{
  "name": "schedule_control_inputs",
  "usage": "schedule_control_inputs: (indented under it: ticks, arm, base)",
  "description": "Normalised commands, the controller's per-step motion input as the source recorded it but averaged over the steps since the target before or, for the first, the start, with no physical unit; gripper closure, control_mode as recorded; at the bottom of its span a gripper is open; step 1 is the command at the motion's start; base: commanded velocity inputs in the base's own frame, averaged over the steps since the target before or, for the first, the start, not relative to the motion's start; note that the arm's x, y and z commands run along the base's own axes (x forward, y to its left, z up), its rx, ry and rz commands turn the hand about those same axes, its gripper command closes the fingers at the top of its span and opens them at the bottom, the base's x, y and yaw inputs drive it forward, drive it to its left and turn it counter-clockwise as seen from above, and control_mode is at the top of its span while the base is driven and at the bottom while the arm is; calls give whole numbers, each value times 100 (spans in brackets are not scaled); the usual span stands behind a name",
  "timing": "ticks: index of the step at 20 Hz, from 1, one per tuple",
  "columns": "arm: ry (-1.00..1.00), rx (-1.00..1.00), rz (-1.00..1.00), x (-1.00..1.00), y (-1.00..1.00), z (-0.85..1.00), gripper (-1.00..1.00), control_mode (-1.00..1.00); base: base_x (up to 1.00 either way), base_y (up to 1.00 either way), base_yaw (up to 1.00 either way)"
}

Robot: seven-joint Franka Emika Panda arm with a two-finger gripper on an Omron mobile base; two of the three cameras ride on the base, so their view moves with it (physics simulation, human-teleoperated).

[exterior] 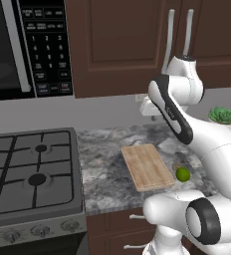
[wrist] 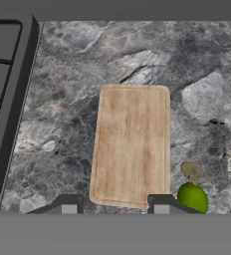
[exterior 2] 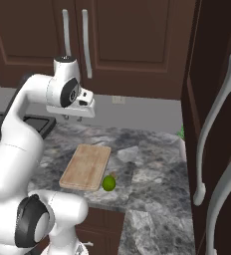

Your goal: Open the cabinet. Place the bowl and condiment on the counter. Then place the lime and garlic on the cutting board.

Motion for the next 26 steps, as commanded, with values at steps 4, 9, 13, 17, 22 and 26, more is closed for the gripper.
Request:
schedule_control_inputs:
  ticks: [4, 9, 13, 17, 22, 26]
  arm:
    - [-3, -2, 0, -8, 2, 5, -100, -100]
    - [-10, -6, 0, -15, 0, 25, -100, -100]
    - [-9, -5, 0, -21, -1, 27, -100, -100]
    - [-8, -4, 3, -16, 0, 23, -100, -100]
    - [-11, -4, 3, -14, -3, 39, -100, -100]
    - [-12, -3, 2, -9, -11, 48, -100, -100]
  base:
    - [0, 0, 0]
    - [0, 0, 0]
    - [0, 0, 0]
    - [0, 0, 0]
    - [0, 0, 0]
    - [0, 0, 0]
